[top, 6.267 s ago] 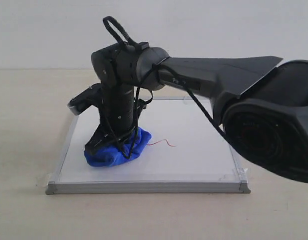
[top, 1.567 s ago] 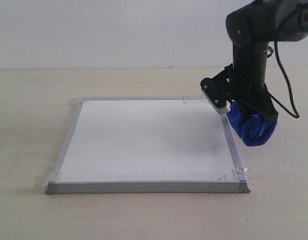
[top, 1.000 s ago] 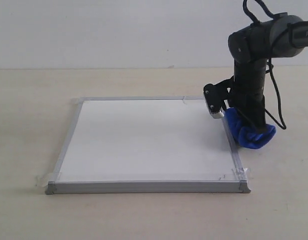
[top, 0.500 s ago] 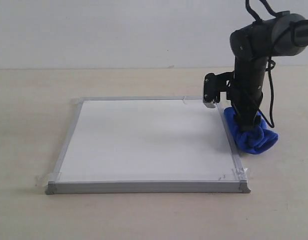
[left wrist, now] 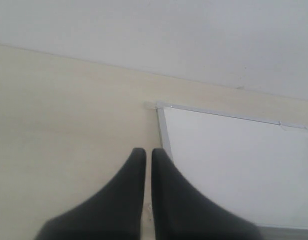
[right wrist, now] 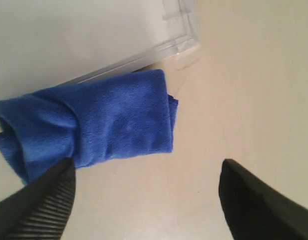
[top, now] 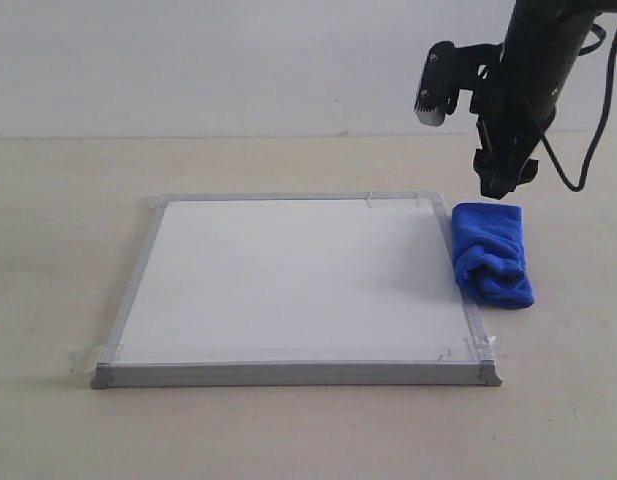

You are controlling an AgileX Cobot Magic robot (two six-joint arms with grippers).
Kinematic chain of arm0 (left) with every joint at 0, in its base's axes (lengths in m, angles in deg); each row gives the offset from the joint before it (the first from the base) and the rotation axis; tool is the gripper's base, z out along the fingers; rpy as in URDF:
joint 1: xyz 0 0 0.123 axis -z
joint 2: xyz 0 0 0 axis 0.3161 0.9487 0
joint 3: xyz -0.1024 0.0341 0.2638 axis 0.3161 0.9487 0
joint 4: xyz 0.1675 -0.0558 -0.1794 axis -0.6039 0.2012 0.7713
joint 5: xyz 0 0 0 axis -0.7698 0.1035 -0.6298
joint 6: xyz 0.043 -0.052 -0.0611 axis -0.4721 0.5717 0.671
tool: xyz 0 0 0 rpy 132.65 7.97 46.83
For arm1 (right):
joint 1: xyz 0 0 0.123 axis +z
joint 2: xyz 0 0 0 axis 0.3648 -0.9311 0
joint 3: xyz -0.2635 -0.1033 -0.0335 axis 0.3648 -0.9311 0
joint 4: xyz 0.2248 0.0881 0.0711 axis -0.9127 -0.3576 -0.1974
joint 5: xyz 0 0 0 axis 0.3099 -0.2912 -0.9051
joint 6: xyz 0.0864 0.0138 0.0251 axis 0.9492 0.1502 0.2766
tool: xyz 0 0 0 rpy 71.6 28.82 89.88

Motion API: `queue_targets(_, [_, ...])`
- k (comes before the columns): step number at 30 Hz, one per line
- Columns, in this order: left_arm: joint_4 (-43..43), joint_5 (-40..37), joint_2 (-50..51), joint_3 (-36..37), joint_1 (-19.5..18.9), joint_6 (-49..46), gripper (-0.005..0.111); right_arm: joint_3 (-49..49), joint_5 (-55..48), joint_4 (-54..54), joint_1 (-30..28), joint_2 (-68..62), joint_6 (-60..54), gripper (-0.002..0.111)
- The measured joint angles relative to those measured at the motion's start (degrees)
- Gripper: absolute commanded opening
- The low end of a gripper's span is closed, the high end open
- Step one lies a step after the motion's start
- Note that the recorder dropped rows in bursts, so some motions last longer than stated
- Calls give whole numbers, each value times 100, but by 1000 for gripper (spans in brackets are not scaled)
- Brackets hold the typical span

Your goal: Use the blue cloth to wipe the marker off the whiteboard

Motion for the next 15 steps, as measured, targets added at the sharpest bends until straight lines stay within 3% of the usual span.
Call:
queue_targets(4, [0,0,0,0,0,0,4,0,-350,-309,0,95,312,71])
queue_targets(6, [0,0,0,0,0,0,4,0,-445,-375,0,95,501,65])
queue_targets(8, [0,0,0,0,0,0,4,0,-527,-463,0,95,658,51])
queue_targets(13, [0,0,0,0,0,0,4,0,-908,-867,0,95,1153,0])
queue_targets(15, [0,0,0,0,0,0,4,0,-1012,-1120,0,95,1352,0])
